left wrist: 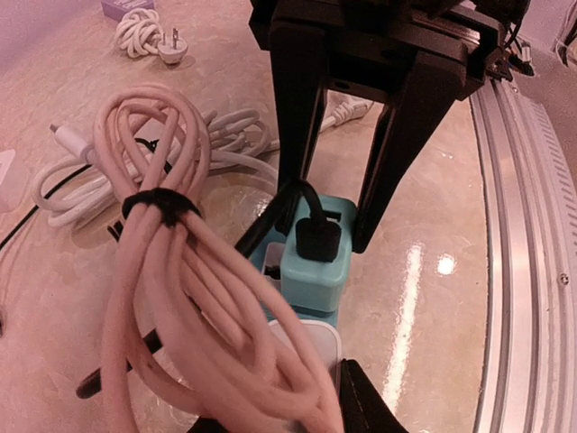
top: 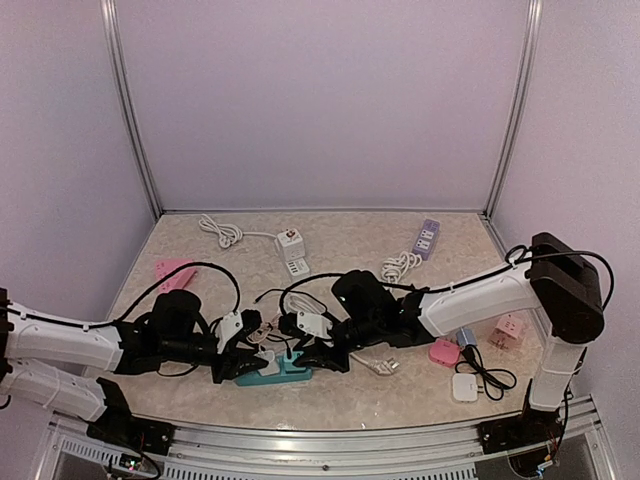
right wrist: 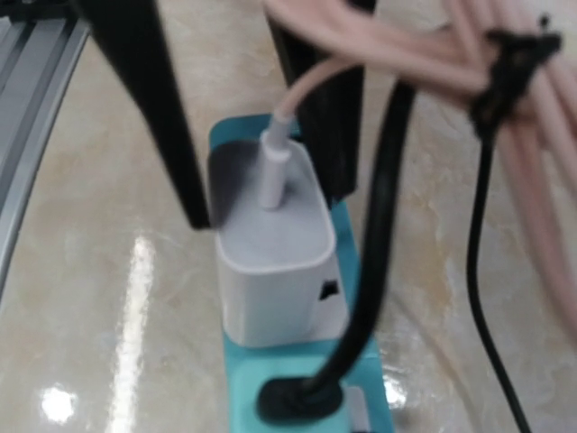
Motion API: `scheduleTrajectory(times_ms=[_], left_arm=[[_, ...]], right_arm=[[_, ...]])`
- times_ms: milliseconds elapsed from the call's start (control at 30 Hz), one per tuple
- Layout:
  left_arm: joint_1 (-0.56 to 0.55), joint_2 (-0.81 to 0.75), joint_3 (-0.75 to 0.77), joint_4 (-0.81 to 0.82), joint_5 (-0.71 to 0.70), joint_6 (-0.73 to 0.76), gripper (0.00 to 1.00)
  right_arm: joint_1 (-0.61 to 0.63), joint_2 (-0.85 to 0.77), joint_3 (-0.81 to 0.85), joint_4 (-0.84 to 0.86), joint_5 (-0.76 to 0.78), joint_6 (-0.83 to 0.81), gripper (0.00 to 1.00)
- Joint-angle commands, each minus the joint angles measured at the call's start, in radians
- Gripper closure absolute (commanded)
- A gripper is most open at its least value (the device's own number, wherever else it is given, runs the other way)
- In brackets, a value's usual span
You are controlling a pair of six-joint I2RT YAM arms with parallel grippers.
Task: Insert the plug
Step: Press the plug into the socket.
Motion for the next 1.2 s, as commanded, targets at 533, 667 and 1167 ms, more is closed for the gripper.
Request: scheduleTrajectory(times_ms=[533, 667, 1167], left_arm=[[-0.089, 0.108, -0.082, 0.002, -0.041, 0.254, 1.0], [-0.068, 0.127, -0.08, 0.021, -0.052, 0.223, 1.0], [-0.007, 0.074, -0.109, 0.046, 0.023, 0.22, 1.0]], right_arm=[[0.087, 0.079, -0.004, -0.215, 0.227, -0.152, 1.0], [0.085, 0.094, -0.042, -0.222, 0.241, -0.136, 1.0], [0.084, 0.093, -0.098, -0.31, 0.234, -0.112, 1.0]])
